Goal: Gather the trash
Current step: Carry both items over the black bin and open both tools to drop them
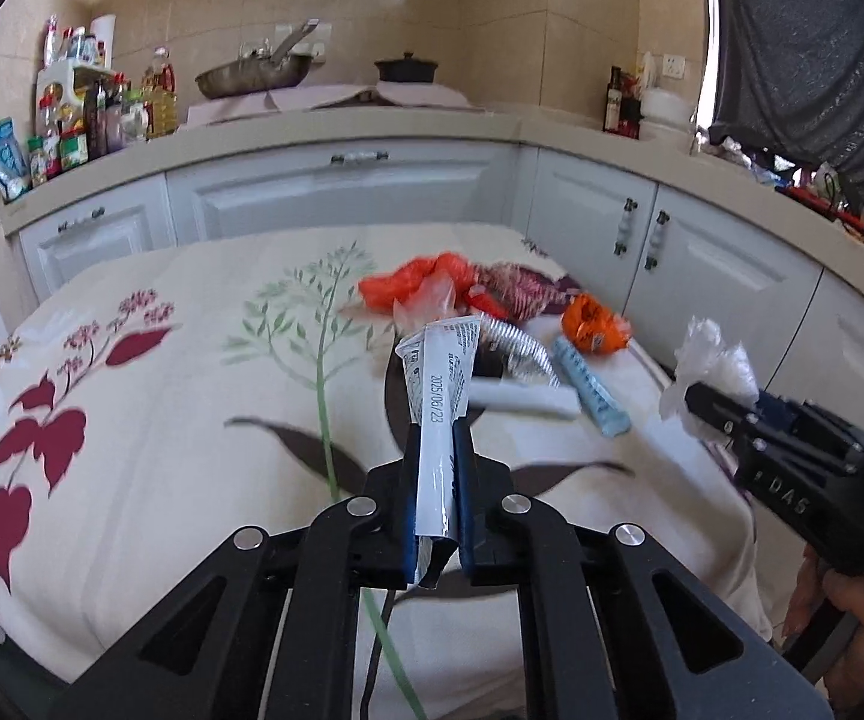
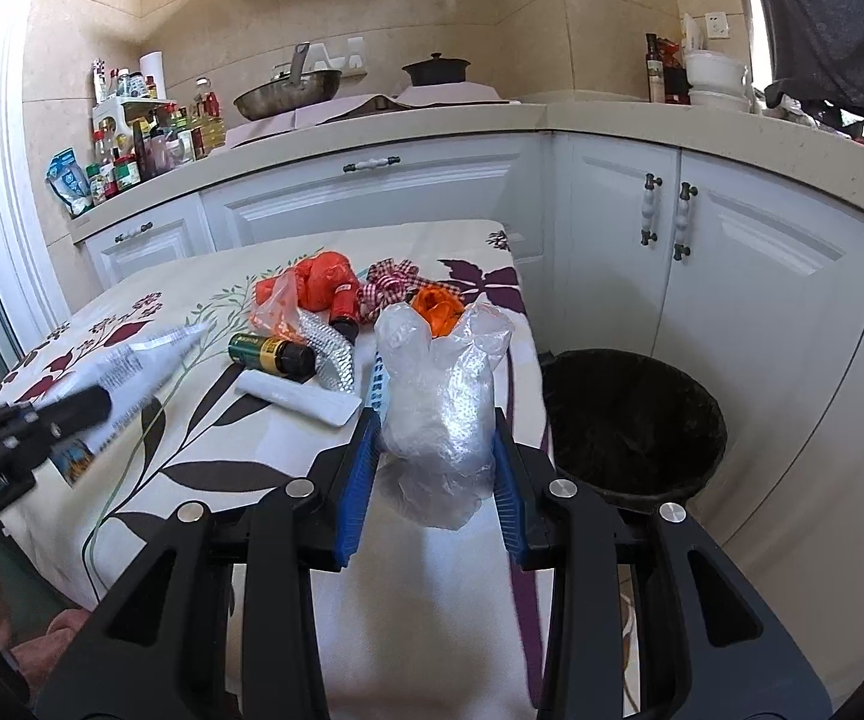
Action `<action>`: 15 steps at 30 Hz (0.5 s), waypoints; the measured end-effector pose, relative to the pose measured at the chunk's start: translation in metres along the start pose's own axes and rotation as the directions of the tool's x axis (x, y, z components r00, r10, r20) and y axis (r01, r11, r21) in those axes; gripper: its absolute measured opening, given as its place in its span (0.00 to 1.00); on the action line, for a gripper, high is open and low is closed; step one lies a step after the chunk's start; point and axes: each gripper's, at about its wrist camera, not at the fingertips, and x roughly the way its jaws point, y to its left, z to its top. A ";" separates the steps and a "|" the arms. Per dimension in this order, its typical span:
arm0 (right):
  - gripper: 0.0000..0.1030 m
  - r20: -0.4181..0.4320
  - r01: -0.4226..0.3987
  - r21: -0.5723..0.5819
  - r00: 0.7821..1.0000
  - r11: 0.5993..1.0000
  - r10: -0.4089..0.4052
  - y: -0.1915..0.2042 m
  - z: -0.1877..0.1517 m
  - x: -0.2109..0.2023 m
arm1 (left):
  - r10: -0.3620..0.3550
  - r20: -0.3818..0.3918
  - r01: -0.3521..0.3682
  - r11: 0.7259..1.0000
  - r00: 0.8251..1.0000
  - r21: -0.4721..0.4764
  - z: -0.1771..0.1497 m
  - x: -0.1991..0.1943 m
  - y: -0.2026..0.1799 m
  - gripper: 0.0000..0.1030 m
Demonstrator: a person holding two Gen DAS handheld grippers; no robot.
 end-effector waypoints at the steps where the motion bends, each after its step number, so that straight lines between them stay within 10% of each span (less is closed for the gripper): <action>1: 0.34 0.002 0.005 0.002 1.000 1.000 -0.005 -0.002 0.001 0.000 | -0.007 0.007 0.007 1.000 1.000 0.001 0.003 0.001 -0.003 0.10; 15: 0.34 0.031 0.189 0.051 0.981 0.981 -0.191 -0.087 0.032 0.019 | -0.168 0.032 0.165 0.983 0.985 0.081 0.060 0.067 -0.091 0.10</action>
